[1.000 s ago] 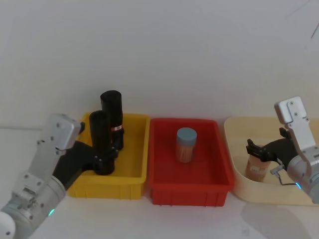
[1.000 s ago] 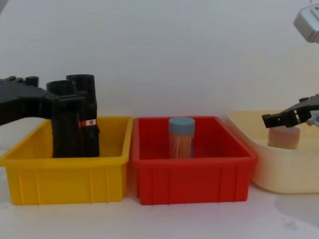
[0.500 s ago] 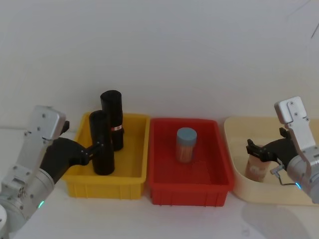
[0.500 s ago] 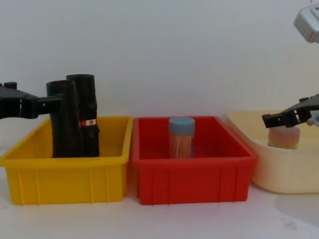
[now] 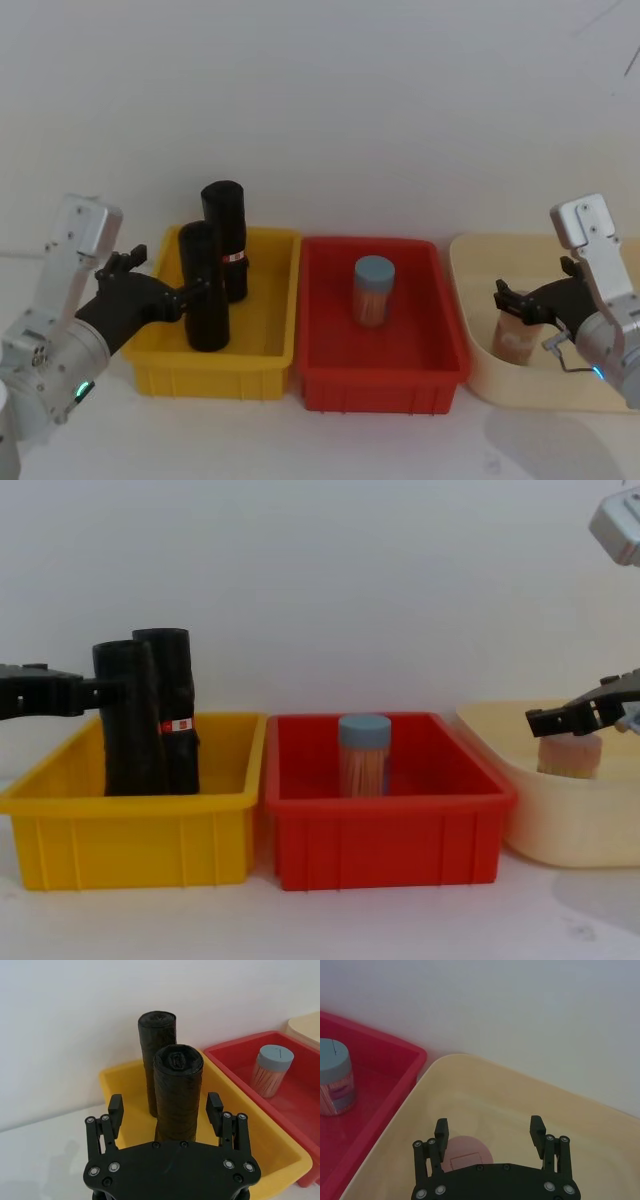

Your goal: Pick up the garbage bag with the one hand and transfer it to the other hand.

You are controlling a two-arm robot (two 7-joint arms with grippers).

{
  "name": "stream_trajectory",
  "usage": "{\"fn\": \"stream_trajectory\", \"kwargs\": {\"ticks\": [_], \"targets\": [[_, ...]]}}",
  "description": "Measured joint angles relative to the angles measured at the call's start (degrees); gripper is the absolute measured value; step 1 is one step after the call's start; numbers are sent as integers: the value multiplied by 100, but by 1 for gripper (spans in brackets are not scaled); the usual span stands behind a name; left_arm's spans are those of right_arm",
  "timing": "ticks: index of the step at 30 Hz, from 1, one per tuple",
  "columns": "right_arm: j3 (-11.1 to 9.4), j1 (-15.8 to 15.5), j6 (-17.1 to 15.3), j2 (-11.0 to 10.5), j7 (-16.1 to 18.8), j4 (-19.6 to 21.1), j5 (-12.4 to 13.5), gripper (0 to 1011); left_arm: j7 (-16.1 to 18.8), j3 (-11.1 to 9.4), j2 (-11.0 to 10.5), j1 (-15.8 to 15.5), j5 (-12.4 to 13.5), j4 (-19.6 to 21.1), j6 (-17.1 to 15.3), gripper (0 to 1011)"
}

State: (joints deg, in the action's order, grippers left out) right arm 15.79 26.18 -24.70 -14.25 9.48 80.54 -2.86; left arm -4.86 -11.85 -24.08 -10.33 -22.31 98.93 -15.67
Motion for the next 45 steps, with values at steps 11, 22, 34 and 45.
{"fn": "stream_trajectory", "kwargs": {"ticks": [11, 22, 34, 45], "targets": [[0, 0, 0, 0, 0, 0, 0, 1000, -393, -12, 85, -326, -226, -358, -202, 1002], [0, 0, 0, 0, 0, 0, 0, 1000, -819, -290, 101, -811, -257, -837, -352, 1002], [0, 0, 0, 0, 0, 0, 0, 1000, -1014, -569, 108, -1213, -53, -1235, -468, 979], [0, 0, 0, 0, 0, 0, 0, 1000, -1089, -686, 114, -1381, 40, -1403, -514, 685]]}}
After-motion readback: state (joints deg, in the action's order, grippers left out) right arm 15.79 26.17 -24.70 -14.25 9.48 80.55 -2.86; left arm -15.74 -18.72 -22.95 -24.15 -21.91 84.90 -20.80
